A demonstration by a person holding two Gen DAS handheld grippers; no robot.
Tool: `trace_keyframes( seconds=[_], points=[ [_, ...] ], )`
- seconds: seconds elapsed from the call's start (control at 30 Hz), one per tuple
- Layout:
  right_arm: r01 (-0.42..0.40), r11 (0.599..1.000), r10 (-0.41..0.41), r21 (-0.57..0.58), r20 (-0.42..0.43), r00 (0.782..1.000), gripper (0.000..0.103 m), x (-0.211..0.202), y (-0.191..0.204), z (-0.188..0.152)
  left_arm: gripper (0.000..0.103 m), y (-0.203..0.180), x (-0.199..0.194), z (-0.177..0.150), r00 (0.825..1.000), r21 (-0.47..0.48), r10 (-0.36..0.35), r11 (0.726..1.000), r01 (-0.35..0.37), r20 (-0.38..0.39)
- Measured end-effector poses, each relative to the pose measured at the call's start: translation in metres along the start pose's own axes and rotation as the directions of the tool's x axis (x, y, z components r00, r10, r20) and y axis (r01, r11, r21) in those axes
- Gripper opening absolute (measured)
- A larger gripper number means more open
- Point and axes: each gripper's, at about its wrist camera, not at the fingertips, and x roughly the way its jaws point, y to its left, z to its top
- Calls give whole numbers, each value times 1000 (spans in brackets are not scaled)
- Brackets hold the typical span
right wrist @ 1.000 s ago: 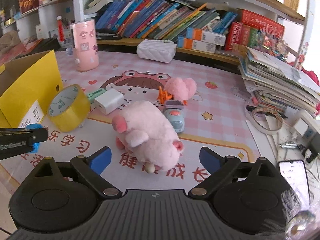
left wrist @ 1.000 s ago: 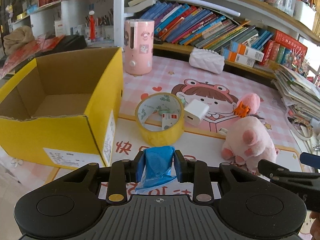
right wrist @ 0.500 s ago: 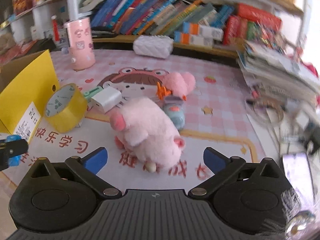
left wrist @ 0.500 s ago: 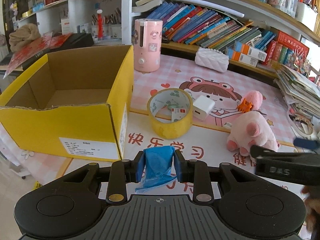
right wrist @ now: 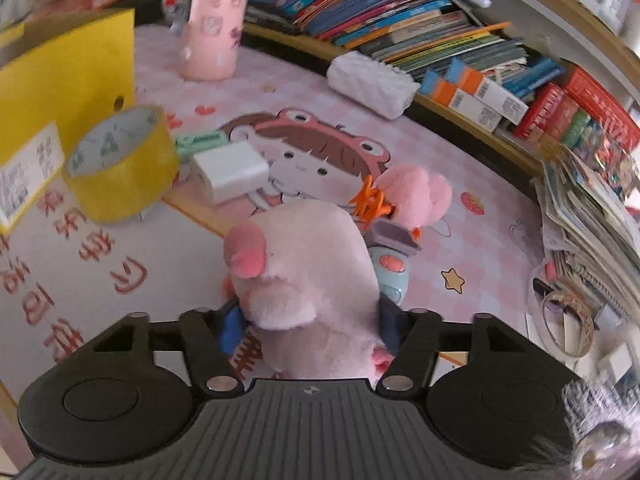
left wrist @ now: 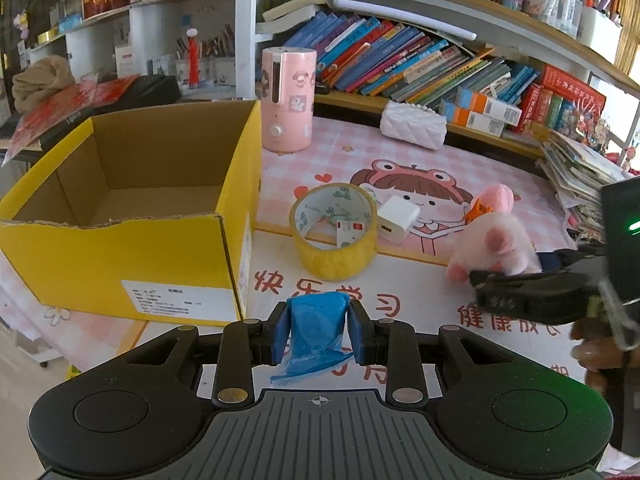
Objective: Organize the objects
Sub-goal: 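Lift the blue toy and pink pig and carry both toward the yellow box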
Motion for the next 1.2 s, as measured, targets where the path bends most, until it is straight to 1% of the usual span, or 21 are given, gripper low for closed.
trace_keyframes(
  seconds=[0.1,0.23,0.33,0.47,0.53,0.7,0.8,1.0,1.2],
  points=[
    [-22,994,19,110,35,999,58,-25,-4,2,29,3,-3,-1,1000,-9,-8,1000,8,6],
    [-48,967,43,248,26,999,58,-59,-2,1,29,8,-9,-1,999,-10,-30,1000,30,23],
    [-61,952,53,301,34,998,58,-81,9,-4,29,16,-15,-1,998,-13,-48,999,48,40],
    [-61,959,43,277,73,996,58,-101,34,-8,29,34,-26,1,996,-12,-63,998,64,68],
    [-60,961,40,270,78,996,58,-106,47,-8,29,43,-32,1,995,-5,-69,998,70,76],
    [-57,963,35,263,87,996,59,-120,86,-6,29,80,-46,-8,995,-10,-68,998,69,79],
    [-77,964,60,253,75,995,59,-123,114,-6,29,107,-54,-15,996,-27,-61,998,63,66],
    [-137,964,135,226,23,991,59,-130,177,-9,29,158,-71,-29,998,-58,-40,997,42,46],
    [-158,961,160,228,10,987,59,-141,227,-17,29,192,-86,-42,999,-29,-42,999,43,30]
  ],
)
